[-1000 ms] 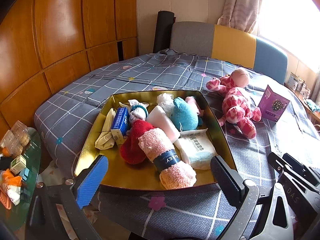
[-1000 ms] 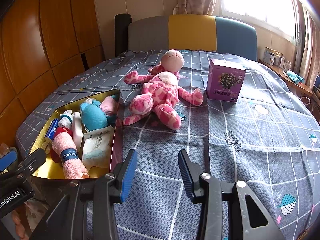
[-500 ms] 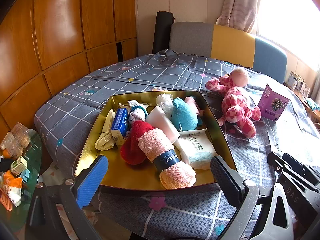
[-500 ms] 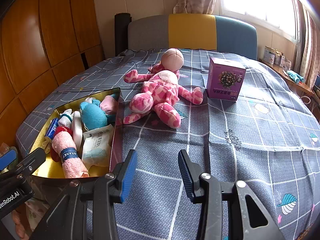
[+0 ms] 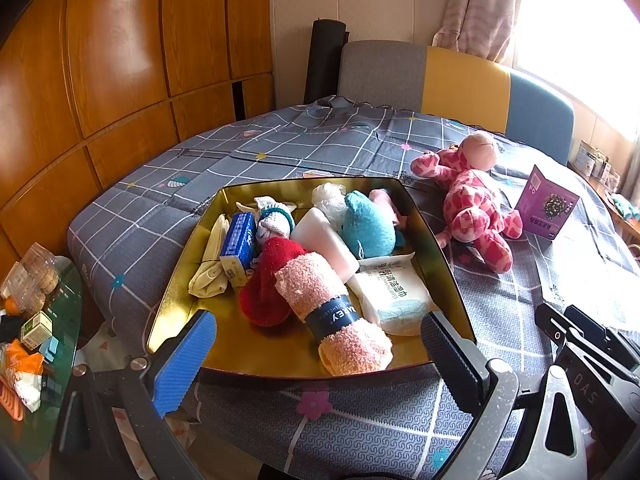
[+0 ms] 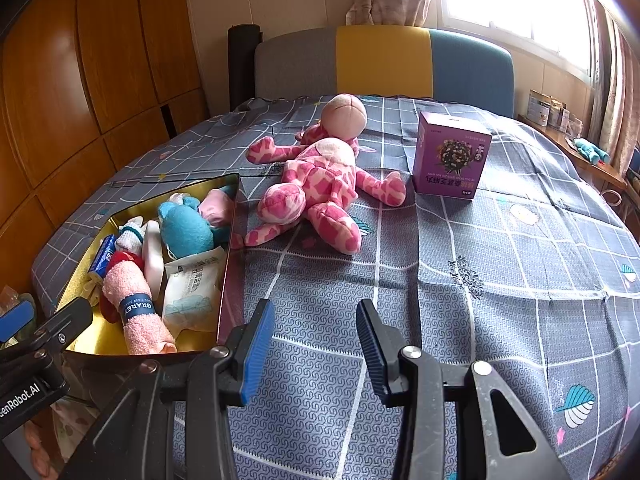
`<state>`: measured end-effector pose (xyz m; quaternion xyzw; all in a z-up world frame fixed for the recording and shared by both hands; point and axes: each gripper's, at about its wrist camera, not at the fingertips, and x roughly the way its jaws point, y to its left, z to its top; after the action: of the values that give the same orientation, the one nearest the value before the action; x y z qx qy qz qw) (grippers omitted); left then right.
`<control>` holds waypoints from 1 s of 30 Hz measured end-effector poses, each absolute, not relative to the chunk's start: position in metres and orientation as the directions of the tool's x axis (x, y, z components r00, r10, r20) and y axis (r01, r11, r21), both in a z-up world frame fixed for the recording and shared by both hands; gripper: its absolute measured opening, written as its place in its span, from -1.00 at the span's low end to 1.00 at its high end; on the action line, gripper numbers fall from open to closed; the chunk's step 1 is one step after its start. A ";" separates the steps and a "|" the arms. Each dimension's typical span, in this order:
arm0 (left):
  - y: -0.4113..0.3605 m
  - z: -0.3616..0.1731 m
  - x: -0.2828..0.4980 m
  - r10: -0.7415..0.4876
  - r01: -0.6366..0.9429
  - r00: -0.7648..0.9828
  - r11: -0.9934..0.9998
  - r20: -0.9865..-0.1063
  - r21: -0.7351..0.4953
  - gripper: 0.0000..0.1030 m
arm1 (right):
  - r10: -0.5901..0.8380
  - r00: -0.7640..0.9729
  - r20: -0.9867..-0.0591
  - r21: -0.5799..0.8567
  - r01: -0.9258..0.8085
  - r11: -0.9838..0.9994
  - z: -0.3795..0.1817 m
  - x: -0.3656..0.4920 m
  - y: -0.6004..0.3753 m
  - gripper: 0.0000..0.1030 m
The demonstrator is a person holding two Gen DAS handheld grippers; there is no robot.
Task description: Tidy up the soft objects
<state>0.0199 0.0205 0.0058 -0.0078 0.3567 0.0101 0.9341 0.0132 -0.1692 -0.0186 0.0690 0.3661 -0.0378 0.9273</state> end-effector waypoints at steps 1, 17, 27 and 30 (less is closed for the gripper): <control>0.021 0.006 0.020 0.012 -0.024 0.745 1.000 -0.667 -0.008 0.99 | -0.019 0.729 -0.684 0.100 0.120 0.988 -0.019 0.013 -0.169 -0.17; 0.022 0.005 0.020 0.007 -0.021 0.742 1.000 -0.671 -0.013 0.99 | -0.021 0.729 -0.684 0.101 0.123 0.987 -0.019 0.013 -0.169 -0.17; 0.017 0.006 0.018 0.040 -0.030 0.757 0.999 -0.652 0.026 0.99 | -0.020 0.728 -0.686 0.102 0.123 0.987 -0.019 0.013 -0.169 -0.17; 0.019 0.006 0.017 0.042 -0.039 0.759 0.999 -0.650 0.020 0.98 | -0.021 0.727 -0.686 0.102 0.125 0.987 -0.020 0.013 -0.170 -0.17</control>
<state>0.0175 0.0193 0.0055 0.0025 0.3468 0.0216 0.9377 0.0132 -0.1696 -0.0196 0.0708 0.3670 -0.0393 0.9267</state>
